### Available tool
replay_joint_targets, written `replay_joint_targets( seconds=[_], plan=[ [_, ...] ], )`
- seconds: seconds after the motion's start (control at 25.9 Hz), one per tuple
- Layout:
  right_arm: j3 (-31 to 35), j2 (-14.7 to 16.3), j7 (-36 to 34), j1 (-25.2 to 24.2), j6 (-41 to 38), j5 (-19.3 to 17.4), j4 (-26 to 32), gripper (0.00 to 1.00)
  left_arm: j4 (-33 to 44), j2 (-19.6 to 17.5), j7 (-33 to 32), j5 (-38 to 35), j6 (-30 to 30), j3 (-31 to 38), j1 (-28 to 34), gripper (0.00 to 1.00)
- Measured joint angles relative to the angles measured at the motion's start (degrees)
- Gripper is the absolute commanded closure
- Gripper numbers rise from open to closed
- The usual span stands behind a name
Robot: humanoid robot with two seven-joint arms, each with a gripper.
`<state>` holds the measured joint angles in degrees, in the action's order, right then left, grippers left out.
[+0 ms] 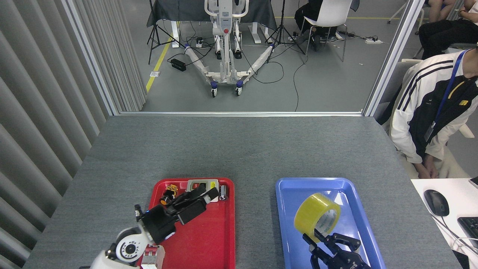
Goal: Place and move tape with both arms
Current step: 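Release the tape with the left hand and withdraw it toward the robot, then lower the tape roll into the blue tray and open the right gripper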
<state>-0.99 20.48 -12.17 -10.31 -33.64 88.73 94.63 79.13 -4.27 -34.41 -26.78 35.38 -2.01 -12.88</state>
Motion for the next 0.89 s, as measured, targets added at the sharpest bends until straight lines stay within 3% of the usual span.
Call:
replay_joint_targets(
  seconds=[0.19,0.39,0.5,0.58,0.7,0.77,0.81,0.89],
  plan=[
    [1.0,2.1,12.9,2.6,6.2,-3.7,0.1,1.0,8.2,-6.4,18.5,-3.6,-1.2,6.5,9.3,0.01],
    [0.0,2.6,31.4,5.5,13.0,-5.8,0.5,1.0,14.8,-7.7,33.4,-26.2,-6.3,11.8,15.9,0.01],
    [-1.4,2.6,44.6,7.1,14.5,-6.1,0.5,0.9,17.8,-7.2,36.9,-35.9,-14.0,11.8,19.1,0.01],
    [-2.2,2.5,50.6,7.8,15.1,-6.1,0.6,0.76,18.8,-6.9,37.9,-38.6,-19.1,10.6,20.3,0.01],
    [-3.0,2.2,54.5,8.3,15.6,-6.2,0.6,0.45,19.2,-6.7,38.7,-40.4,-25.1,7.8,21.0,0.01],
    [-3.3,2.1,55.5,8.5,15.7,-6.2,0.6,0.11,19.1,-6.7,38.9,-41.3,-28.1,6.0,21.2,0.01],
    [-3.3,2.1,55.7,8.6,15.8,-6.2,0.6,0.0,19.0,-6.7,39.0,-42.1,-29.1,5.1,21.2,0.01],
    [-3.4,2.0,56.0,8.6,15.9,-6.2,0.6,0.0,18.8,-6.7,39.0,-44.3,-31.4,3.9,21.2,0.01]
  ],
)
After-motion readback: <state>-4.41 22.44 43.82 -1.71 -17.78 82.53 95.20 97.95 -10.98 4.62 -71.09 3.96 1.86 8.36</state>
